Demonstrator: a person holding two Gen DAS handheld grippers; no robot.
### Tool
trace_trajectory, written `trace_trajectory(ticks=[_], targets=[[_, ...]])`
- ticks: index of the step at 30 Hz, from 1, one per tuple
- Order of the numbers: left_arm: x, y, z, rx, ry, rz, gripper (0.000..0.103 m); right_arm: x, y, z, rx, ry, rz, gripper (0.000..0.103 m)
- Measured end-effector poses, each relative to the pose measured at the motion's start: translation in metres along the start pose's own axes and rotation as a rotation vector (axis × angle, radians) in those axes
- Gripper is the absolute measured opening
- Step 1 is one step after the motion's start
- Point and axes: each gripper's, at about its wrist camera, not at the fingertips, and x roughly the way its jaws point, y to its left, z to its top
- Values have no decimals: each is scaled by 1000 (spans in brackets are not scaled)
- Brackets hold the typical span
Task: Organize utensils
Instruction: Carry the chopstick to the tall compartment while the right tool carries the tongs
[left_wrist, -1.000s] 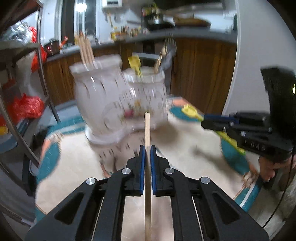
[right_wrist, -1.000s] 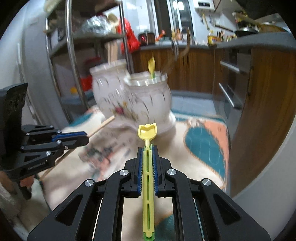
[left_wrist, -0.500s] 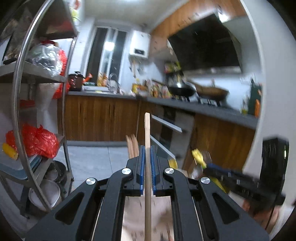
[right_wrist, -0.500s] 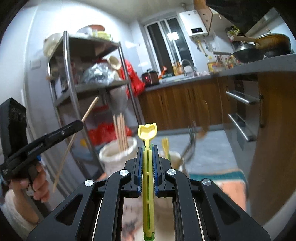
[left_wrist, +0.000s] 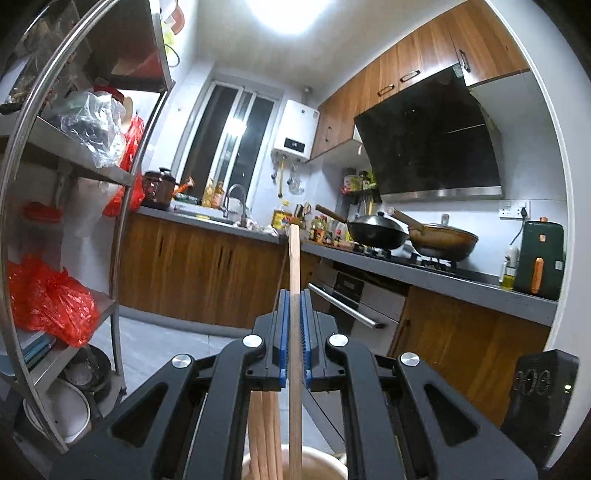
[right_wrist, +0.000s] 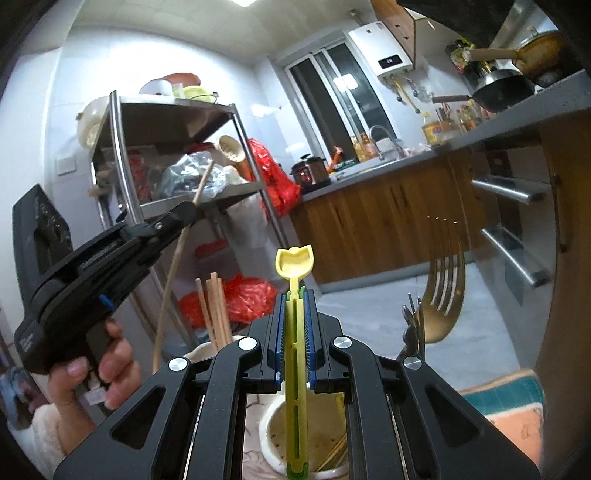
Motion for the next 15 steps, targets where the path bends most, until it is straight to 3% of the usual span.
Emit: trace_trajectory(ticks=[8,15], targets=[[-1,-4,-15,37,-50,30,6,9,6,-13,-76,-11,-11,11],[-19,-6,-28,52,-32,33,6,8,7,-25,-115,6,-36,11]])
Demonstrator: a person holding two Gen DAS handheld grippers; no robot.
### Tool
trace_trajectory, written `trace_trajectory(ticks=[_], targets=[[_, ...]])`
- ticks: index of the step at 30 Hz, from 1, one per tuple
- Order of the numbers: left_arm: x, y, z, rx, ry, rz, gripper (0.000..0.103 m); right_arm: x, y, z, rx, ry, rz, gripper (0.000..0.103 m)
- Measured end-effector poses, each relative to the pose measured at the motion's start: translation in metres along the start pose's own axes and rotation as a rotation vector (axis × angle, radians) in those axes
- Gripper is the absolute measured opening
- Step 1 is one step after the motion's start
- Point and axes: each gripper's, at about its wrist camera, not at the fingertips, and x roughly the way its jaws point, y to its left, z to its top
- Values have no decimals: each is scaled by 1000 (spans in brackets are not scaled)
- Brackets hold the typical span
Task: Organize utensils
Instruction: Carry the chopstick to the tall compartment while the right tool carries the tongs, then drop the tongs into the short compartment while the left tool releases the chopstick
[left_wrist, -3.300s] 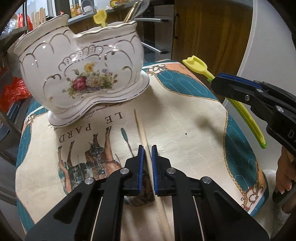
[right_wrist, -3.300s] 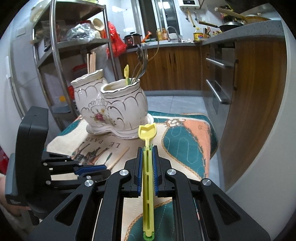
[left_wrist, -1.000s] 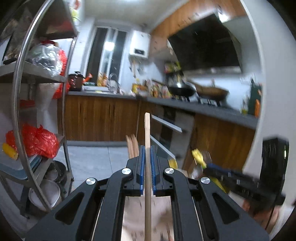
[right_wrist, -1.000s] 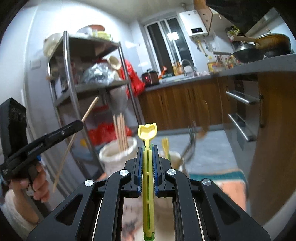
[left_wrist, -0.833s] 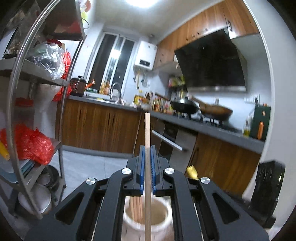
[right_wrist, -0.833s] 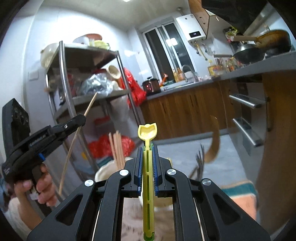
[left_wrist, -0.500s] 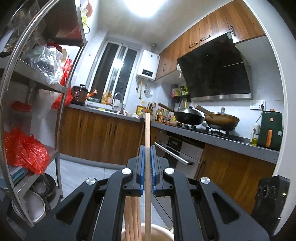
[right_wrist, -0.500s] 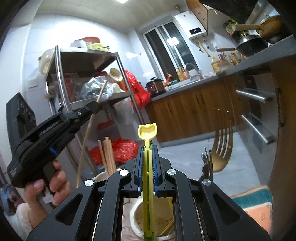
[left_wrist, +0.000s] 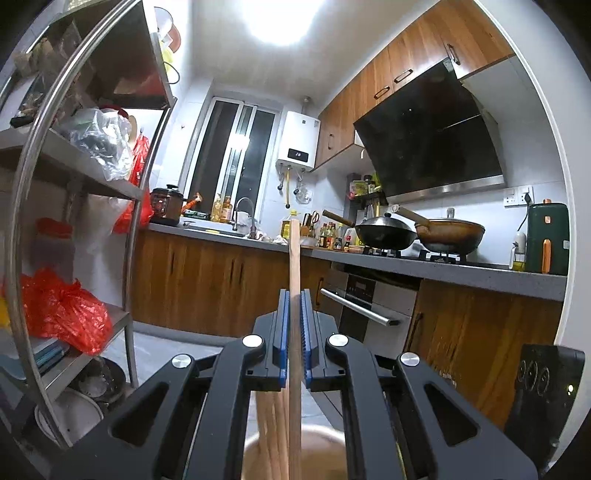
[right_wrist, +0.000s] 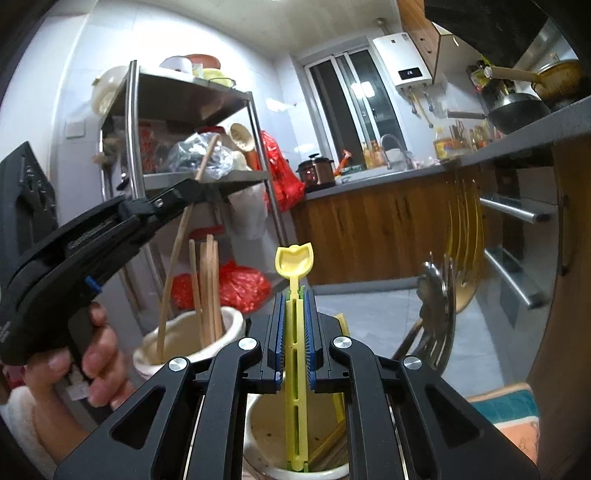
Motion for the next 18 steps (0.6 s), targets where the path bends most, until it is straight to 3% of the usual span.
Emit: trace_trajectory(ticks=[11,18], targets=[[-26,14,-26,-31,125,-20,6,-16,6,-13,-5,28,-39,11],[-38,12,-31,-20,155,-31,6,-23,13,-18,-15,42,-51,11]])
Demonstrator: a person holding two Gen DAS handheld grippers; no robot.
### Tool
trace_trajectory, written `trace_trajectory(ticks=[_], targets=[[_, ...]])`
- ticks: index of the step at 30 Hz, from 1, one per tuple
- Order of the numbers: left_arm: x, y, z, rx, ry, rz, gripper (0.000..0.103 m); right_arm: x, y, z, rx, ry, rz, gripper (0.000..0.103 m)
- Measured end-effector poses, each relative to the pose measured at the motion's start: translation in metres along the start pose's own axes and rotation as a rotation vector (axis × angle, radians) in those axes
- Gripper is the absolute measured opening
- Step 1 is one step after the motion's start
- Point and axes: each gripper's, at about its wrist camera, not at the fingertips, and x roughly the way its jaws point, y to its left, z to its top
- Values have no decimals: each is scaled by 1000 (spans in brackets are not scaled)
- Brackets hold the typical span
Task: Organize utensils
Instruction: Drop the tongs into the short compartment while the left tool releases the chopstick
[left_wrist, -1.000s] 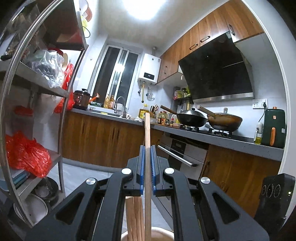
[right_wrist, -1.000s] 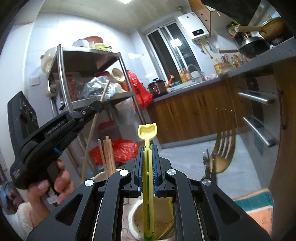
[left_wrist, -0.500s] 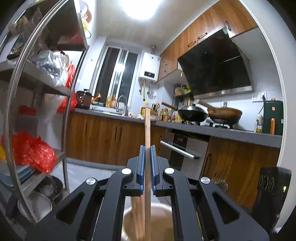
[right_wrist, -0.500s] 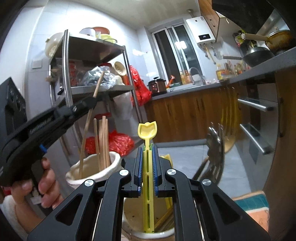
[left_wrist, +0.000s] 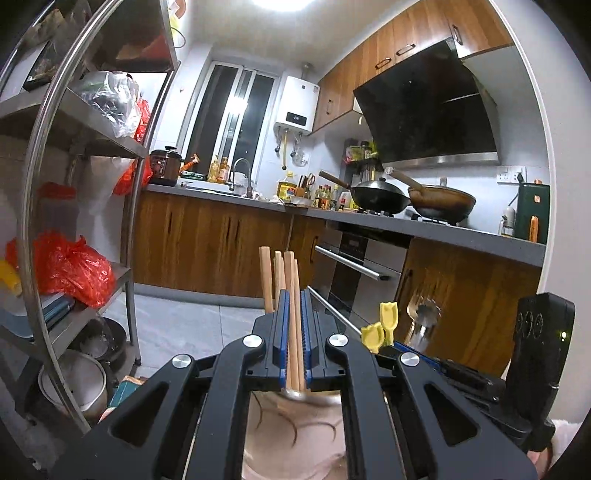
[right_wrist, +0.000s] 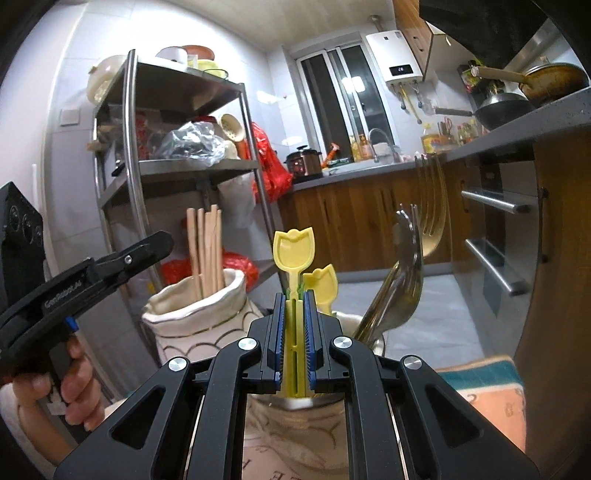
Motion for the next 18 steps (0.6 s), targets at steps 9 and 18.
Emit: trace_trajectory(ticks=[9,18], targets=[[-13,-2,-8,8,14,11,6,-18,21,-8,-81,-25,-8,29],[-33,-1,-19,10,21,42,43,-56,17,-13,-38,-76,-82,73]])
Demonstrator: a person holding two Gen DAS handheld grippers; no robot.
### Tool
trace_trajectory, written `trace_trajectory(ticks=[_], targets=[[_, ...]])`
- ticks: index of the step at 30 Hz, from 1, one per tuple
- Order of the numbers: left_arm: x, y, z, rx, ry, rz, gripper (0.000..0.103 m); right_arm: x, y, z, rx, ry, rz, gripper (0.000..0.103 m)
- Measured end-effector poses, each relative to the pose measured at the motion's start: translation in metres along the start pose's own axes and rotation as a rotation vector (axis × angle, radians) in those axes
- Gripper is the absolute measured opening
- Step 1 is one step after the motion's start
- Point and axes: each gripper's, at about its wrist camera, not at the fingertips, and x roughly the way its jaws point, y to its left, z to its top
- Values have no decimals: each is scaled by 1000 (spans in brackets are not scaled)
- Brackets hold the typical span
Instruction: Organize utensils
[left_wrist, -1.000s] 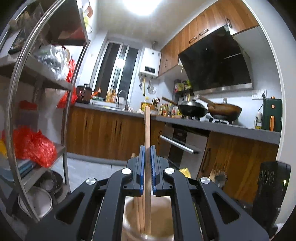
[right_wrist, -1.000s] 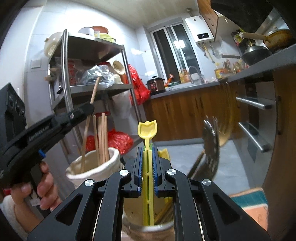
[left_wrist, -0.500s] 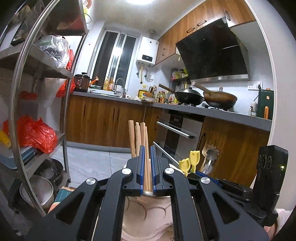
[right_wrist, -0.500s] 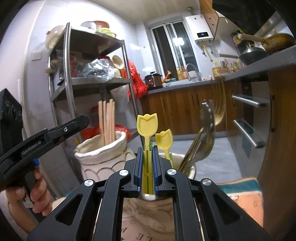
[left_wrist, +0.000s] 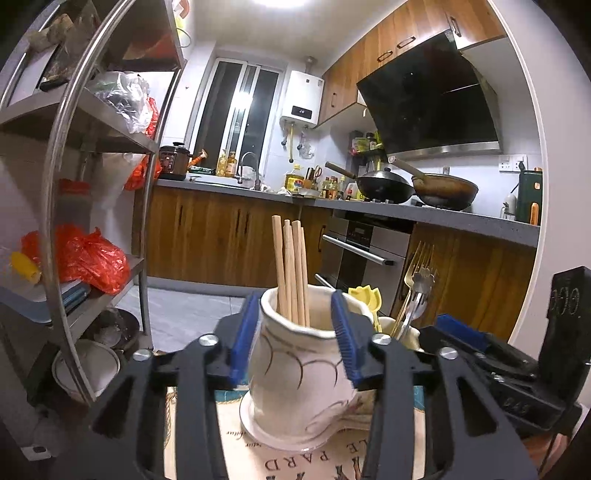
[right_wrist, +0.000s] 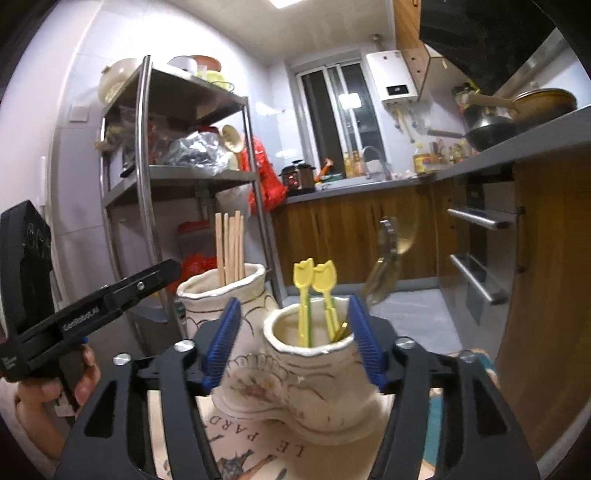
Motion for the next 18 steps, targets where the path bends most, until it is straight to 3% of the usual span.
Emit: trace_trajectory(ticks=[2,4,5,8,10,15,18], targets=[[-6,0,-3,3,1,5,49,-9,-1,-1,6,-4,-24,87],[-11,-1,-6,9,1,16,61,-20,-4,-3,21,-7,-43,92],[-14,-1,-8,14,3,20,61,-24,-4,-3,22,-11,-47,94],[-23,-2,-11,25,1,33,71,-40,-1,-4,-27,-39,-86,96],[-30,-2,-14,35,-9,45,84,-50,1,-4,-58,-54,-119,98],[-44,-6,-20,76,-19,80,97,-59,0,-9,-56,-42,-154,98],[-48,-12,-24,125,-17,110,98,-61,4,-12,-90,-45,-195,98]])
